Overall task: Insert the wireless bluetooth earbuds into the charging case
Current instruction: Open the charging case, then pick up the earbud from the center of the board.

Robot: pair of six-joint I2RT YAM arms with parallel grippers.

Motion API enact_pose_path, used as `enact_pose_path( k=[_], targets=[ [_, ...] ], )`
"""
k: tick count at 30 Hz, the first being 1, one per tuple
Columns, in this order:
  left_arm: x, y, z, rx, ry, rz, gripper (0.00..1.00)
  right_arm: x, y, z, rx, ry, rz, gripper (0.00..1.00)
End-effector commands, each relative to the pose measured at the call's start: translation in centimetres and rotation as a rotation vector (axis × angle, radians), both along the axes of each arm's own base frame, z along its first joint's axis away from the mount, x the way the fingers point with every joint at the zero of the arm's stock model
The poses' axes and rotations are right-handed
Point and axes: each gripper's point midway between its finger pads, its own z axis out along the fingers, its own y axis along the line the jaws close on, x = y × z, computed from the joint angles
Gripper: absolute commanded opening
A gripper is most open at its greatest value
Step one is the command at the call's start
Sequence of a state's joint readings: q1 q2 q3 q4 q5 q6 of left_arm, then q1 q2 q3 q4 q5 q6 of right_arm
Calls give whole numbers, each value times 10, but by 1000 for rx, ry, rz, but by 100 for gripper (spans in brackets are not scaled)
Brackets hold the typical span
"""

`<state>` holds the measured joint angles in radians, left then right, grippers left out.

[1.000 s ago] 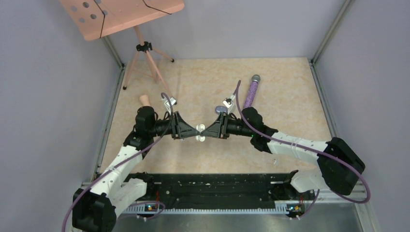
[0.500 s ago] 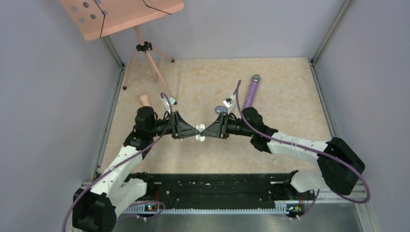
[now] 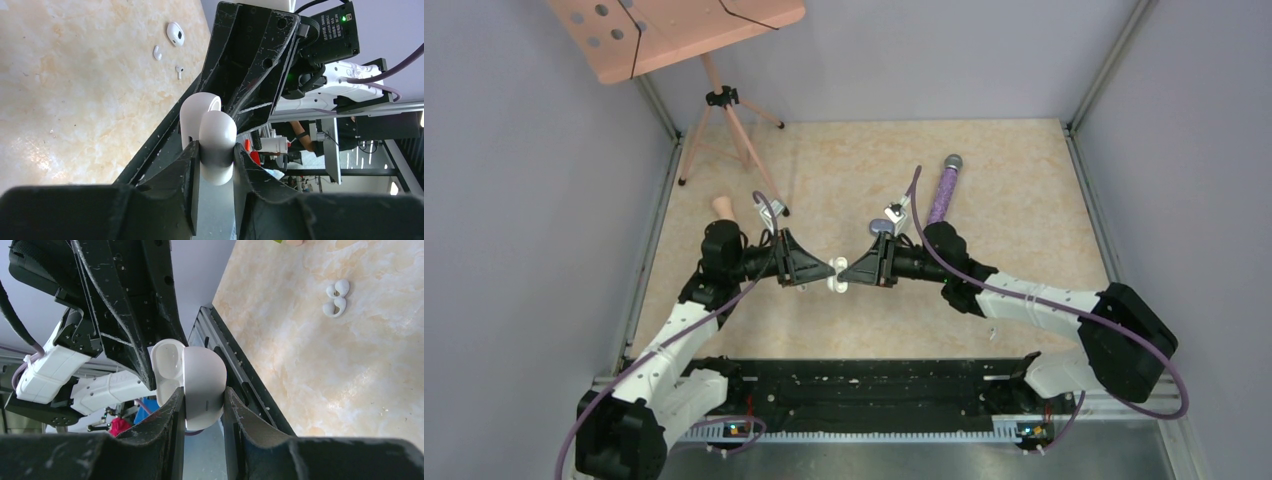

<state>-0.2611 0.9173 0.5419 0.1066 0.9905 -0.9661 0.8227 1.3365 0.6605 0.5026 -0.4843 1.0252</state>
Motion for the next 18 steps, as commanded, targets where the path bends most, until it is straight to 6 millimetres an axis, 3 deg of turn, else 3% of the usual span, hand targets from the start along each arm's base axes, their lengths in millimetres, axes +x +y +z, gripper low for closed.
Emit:
enact_pose_path(
  k=[1, 5, 6, 9, 12, 18],
  targets=[
    [1, 1, 2, -12, -33, -4, 22, -3, 6, 13, 47, -37, 28, 0],
    [3, 1, 2, -8, -28, 3, 0, -3, 7, 12, 42, -31, 30, 0],
    [4, 1, 3, -5, -28, 7, 0, -2, 7, 11, 38, -28, 29, 8],
    [9, 6, 1, 27, -29, 46, 0, 0, 6, 12, 29, -30, 18, 49],
    [15, 17, -9, 101, -5, 99, 0, 6, -1, 16, 4, -47, -19, 66],
    [26, 39, -14, 198, 21, 185, 0, 26, -28, 22, -73, -96, -147, 70]
  ],
)
